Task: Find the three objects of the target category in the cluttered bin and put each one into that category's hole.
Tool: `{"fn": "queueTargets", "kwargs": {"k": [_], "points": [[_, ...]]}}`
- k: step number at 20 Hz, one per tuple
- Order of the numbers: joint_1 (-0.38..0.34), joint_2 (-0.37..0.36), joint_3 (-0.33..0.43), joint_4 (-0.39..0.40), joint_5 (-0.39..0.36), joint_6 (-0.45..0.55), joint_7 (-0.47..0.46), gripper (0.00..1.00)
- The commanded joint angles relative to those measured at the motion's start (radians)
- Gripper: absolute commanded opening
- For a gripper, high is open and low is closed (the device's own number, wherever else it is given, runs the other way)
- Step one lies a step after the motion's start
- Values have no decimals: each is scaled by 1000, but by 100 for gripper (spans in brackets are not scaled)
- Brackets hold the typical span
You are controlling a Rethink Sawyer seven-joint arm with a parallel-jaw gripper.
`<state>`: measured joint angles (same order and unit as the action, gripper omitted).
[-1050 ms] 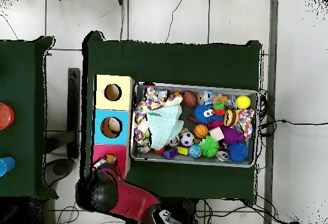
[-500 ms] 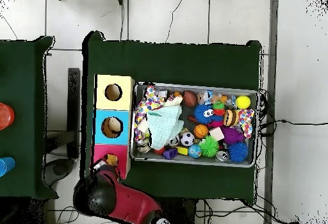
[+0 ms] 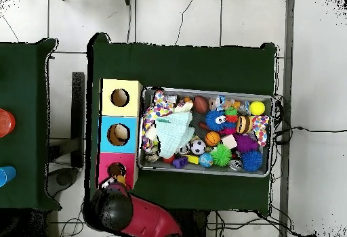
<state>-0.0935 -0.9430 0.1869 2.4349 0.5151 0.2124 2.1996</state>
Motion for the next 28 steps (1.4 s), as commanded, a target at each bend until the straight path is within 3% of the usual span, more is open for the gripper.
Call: {"fn": "queueTargets", "kwargs": {"k": [1, 6, 11, 15, 19, 20, 24, 28], "points": [[-56, 1, -30, -115, -32, 53, 85, 100], [-83, 22, 16, -92, -36, -2, 90, 100], [-72, 28, 9, -105, -36, 5, 102, 100], [-107, 34, 53, -94, -32, -12, 91, 100], [-52, 39, -8, -131, -58, 16, 82, 100], [-82, 33, 28, -111, -54, -9, 86, 0], [-54, 37, 6, -120, -49, -31, 115, 0], [-92, 46, 56, -106, -42, -51, 116, 0]]}}
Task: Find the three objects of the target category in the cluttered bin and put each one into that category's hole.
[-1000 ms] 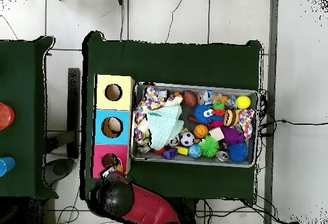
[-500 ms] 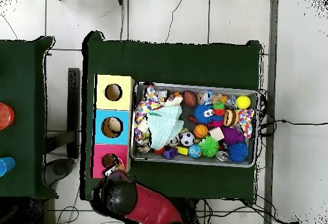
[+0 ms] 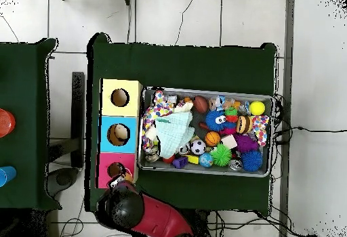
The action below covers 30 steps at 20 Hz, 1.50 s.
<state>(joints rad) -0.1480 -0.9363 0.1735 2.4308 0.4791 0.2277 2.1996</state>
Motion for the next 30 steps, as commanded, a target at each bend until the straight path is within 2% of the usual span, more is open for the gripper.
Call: {"fn": "queueTargets", "kwargs": {"k": [1, 6, 11, 12, 16, 19, 21, 26, 30], "points": [[-49, 42, 84, -95, -6, -79, 117, 0], [-116, 28, 173, -61, 2, -89, 115, 0], [-223, 0, 316, -19, 27, -70, 116, 0], [-226, -6, 327, -20, 32, -62, 123, 0], [-201, -27, 375, -14, 52, -80, 202, 0], [-171, -28, 377, -28, 65, -77, 231, 0], [-165, -7, 392, -30, 62, -97, 241, 0], [-157, 126, 417, -40, 14, -228, 260, 0], [-113, 178, 386, -42, -1, -293, 271, 0]]}}
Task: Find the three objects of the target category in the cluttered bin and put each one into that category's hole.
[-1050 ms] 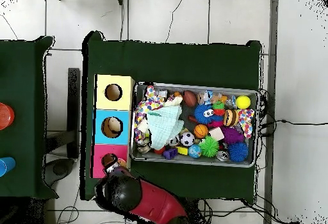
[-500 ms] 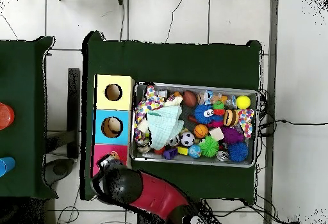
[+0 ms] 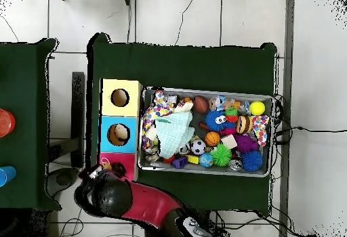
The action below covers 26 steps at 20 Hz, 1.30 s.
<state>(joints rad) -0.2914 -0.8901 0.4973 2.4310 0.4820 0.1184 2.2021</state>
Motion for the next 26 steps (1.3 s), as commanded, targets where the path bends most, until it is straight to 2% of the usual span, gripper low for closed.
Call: {"fn": "queueTargets", "kwargs": {"k": [1, 5, 7, 13, 16, 18, 20, 26], "points": [[48, 135, 41, -43, -1, -187, 263, 0], [75, 161, -24, -62, 1, -191, 212, 0], [55, 172, -34, -69, -7, -188, 188, 0], [31, 77, -42, -45, 9, -89, 178, 0], [27, 41, -74, -61, 21, -20, 153, 0], [44, 13, -110, -68, 27, 23, 146, 0], [101, -6, -197, -99, 19, 66, 121, 0], [149, -19, -280, -135, -9, 120, 119, 0]]}}
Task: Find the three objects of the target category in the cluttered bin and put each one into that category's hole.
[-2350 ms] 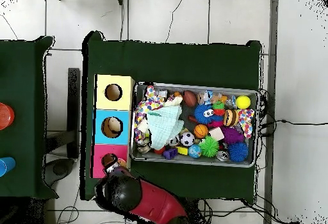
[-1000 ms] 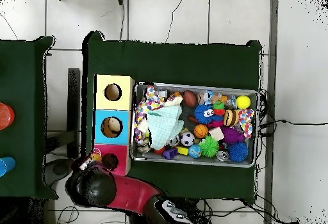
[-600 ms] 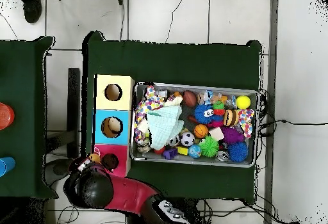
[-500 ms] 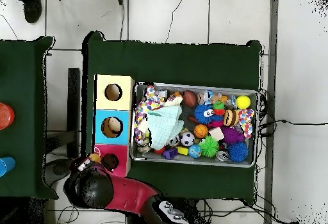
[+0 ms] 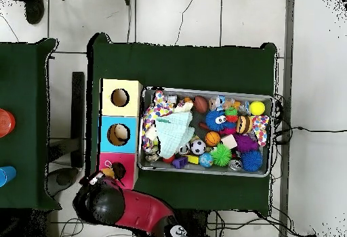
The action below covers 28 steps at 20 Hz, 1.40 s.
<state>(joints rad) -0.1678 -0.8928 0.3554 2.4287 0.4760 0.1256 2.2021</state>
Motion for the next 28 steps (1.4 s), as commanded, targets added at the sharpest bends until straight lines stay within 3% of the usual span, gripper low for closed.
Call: {"fn": "queueTargets", "kwargs": {"k": [1, 8, 16, 20, 24, 28], "points": [[26, -11, -134, -131, -2, 103, 120, 0], [0, 43, -51, -94, 2, -17, 145, 0], [-9, 82, -40, -113, -4, -43, 140, 0], [-14, 89, -72, -153, -11, -7, 105, 0], [66, 81, -191, -225, -41, 43, 63, 0], [76, 84, -222, -262, -58, 78, 62, 0]]}}
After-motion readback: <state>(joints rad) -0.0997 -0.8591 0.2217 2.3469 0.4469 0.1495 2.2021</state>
